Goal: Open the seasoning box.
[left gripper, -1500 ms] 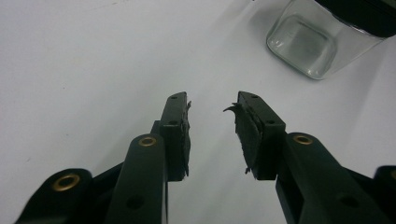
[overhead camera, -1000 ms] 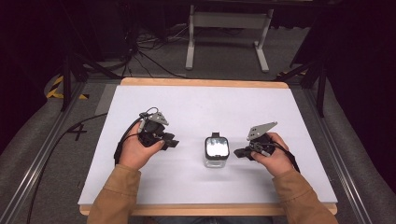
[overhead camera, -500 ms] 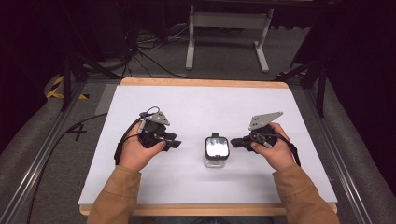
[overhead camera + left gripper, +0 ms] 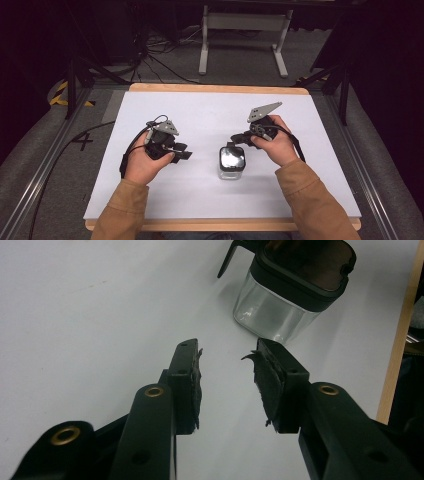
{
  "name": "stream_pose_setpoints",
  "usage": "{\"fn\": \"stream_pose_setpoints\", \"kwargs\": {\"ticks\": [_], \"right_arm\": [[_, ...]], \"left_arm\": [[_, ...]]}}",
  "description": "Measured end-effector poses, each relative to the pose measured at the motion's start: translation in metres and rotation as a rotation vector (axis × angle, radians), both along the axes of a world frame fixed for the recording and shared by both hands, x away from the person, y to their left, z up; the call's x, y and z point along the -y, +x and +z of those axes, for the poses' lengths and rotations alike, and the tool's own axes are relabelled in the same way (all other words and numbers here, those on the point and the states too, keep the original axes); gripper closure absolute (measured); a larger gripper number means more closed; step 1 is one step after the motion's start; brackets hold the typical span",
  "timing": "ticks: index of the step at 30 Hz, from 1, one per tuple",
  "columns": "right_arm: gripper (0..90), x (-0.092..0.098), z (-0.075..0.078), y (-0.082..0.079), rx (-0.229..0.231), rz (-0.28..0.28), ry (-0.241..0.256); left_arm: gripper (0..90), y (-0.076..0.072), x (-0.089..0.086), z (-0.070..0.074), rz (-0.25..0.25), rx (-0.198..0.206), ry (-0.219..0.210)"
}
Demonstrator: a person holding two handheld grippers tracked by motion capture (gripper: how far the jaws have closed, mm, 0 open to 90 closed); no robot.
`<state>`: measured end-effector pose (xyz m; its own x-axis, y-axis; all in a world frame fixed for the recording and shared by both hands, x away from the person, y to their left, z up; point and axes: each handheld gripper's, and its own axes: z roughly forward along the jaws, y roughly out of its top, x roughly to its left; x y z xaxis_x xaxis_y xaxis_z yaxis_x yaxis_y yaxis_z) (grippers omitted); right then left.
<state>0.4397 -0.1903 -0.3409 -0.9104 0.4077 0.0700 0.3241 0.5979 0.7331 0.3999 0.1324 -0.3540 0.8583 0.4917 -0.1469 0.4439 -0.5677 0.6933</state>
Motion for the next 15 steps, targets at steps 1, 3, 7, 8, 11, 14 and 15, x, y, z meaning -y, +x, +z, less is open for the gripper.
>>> {"fn": "stream_pose_setpoints", "kwargs": {"ticks": [1,3,7,8,11,14,15], "right_arm": [[90.0,-0.001,-0.002,0.002,-0.006,-0.001,-0.004],[90.0,-0.002,-0.005,0.005,-0.010,-0.006,-0.012],[90.0,-0.001,-0.010,0.010,-0.023,-0.015,-0.017],[90.0,-0.001,-0.011,0.011,-0.025,-0.012,-0.009],[89.9,-0.001,-0.011,0.011,-0.022,-0.013,-0.008],[89.9,0.001,-0.011,0.012,-0.021,-0.014,-0.010],[89.8,0.001,-0.011,0.012,-0.020,-0.015,-0.010]], "left_arm": [[62.8,0.000,0.000,0.000,0.000,-0.002,0.000],[62.5,0.000,0.000,-0.001,0.000,-0.005,0.002],[62.4,0.000,0.000,-0.001,0.001,-0.007,0.006],[62.4,0.000,0.000,-0.001,0.001,-0.007,0.006],[62.3,0.000,0.001,-0.002,-0.002,-0.007,0.006],[62.3,0.000,0.002,-0.002,-0.003,-0.009,0.009],[62.3,0.000,0.002,-0.002,-0.005,-0.008,0.008]]}}
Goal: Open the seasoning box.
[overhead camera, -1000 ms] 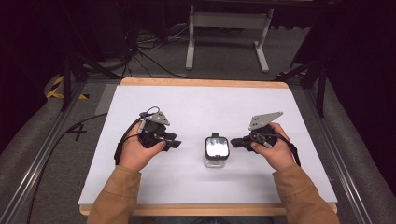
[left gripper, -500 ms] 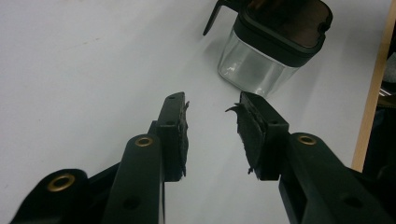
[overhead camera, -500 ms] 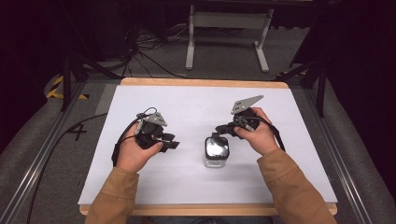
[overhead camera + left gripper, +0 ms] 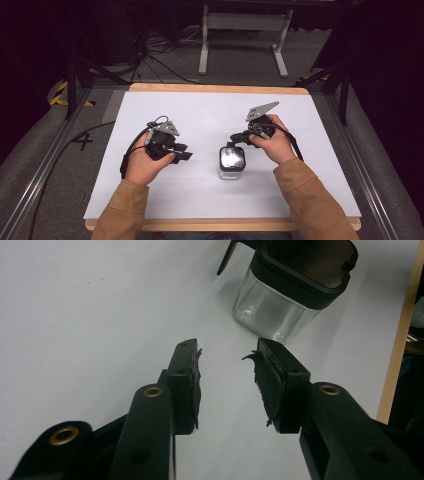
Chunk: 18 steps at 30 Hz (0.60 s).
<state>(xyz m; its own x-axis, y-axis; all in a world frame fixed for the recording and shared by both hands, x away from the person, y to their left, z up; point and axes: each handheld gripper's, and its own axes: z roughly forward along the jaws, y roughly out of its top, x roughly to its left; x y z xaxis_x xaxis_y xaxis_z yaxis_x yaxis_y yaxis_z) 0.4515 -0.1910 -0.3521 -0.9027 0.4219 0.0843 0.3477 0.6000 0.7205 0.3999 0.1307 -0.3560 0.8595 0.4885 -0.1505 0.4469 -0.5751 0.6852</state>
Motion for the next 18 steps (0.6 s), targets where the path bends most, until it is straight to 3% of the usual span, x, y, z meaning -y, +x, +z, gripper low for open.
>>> {"fn": "stream_pose_setpoints", "kwargs": {"ticks": [18], "right_arm": [[90.0,-0.0029,0.0007,0.0020,-0.014,0.006,-0.018]], "left_arm": [[62.1,-0.0004,0.0042,-0.0016,-0.013,-0.002,-0.002]]}}
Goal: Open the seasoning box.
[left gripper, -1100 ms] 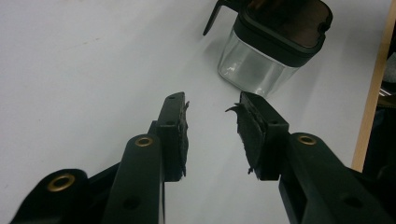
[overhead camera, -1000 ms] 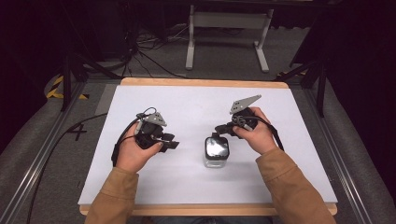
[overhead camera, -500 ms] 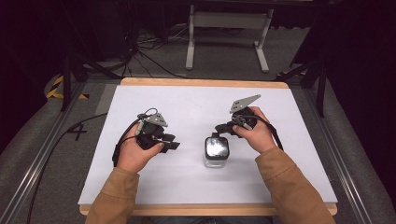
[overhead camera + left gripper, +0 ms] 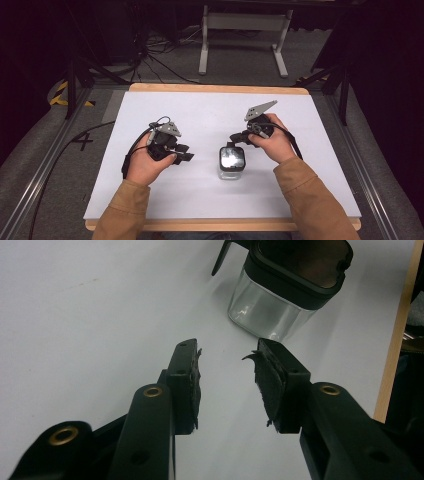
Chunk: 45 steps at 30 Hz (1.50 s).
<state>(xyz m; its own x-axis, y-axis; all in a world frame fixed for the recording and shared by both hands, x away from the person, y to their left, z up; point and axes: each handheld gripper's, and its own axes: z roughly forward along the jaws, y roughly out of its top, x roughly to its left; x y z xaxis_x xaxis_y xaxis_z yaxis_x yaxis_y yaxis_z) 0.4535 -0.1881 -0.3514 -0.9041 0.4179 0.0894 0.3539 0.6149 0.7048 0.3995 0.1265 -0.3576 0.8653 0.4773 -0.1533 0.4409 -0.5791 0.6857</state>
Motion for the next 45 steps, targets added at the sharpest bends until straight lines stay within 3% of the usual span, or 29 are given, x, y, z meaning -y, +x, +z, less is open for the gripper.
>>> {"fn": "stream_pose_setpoints", "kwargs": {"ticks": [16,31,33,39,43,45], "right_arm": [[90.0,0.000,0.000,0.003,-0.021,-0.005,-0.003],[90.0,-0.002,0.001,0.001,-0.003,-0.012,-0.020],[90.0,-0.002,0.000,0.001,-0.004,-0.013,-0.018],[90.0,-0.002,0.001,0.001,-0.009,-0.013,-0.020],[90.0,-0.002,0.001,0.000,-0.007,-0.016,-0.020],[90.0,-0.002,0.001,0.000,-0.009,-0.017,-0.022]], "left_arm": [[62.7,-0.001,0.005,0.000,-0.015,-0.006,0.001],[64.9,-0.003,0.010,0.000,-0.037,-0.013,-0.003],[72.3,-0.004,0.018,-0.001,-0.081,-0.035,-0.048],[87.2,-0.016,0.053,-0.003,-0.163,-0.052,-0.077],[88.6,-0.022,0.077,-0.012,-0.201,-0.055,-0.025],[88.4,-0.023,0.083,-0.013,-0.204,-0.050,-0.027]]}}
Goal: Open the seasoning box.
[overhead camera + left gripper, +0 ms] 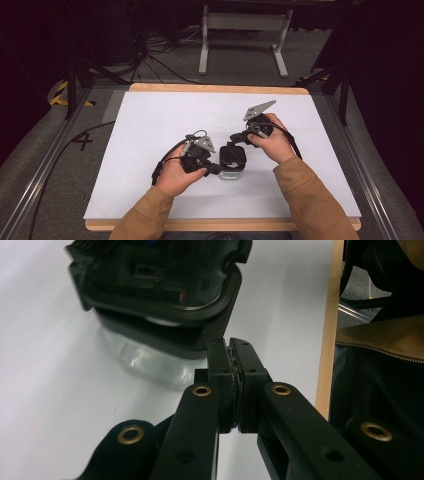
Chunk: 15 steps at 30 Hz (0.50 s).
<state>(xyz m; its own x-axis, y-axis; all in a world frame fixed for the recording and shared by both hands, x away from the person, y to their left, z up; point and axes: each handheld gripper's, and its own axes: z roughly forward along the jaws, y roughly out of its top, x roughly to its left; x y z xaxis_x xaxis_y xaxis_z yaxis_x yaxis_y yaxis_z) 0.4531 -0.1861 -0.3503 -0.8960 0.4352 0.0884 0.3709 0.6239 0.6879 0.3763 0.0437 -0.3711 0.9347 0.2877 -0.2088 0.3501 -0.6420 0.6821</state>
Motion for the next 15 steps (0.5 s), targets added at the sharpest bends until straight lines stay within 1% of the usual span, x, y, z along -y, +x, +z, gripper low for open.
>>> {"fn": "stream_pose_setpoints", "kwargs": {"ticks": [3,7,8,9,12,13,15], "right_arm": [[90.0,0.001,-0.001,0.000,0.002,-0.001,0.007],[89.4,0.002,-0.001,0.000,-0.005,-0.004,0.015],[89.4,0.002,-0.001,0.000,-0.005,-0.004,0.015],[88.7,0.002,-0.001,0.000,-0.007,-0.004,0.017],[86.9,0.003,0.001,-0.003,0.021,-0.023,0.007],[86.8,0.006,0.001,-0.005,0.024,-0.020,0.034],[88.6,0.014,0.004,-0.011,0.023,-0.013,0.117]], "left_arm": [[88.4,-0.002,0.004,0.000,0.014,0.008,-0.021],[87.3,-0.003,0.007,-0.001,0.032,0.044,-0.020],[87.3,-0.003,0.007,-0.001,0.032,0.044,-0.020],[87.3,-0.004,0.007,-0.001,0.044,0.053,-0.027],[88.0,-0.003,0.007,-0.001,0.054,0.066,-0.031],[88.4,-0.003,0.006,-0.001,0.056,0.070,-0.029],[89.0,-0.004,0.006,-0.001,0.063,0.071,-0.034]]}}
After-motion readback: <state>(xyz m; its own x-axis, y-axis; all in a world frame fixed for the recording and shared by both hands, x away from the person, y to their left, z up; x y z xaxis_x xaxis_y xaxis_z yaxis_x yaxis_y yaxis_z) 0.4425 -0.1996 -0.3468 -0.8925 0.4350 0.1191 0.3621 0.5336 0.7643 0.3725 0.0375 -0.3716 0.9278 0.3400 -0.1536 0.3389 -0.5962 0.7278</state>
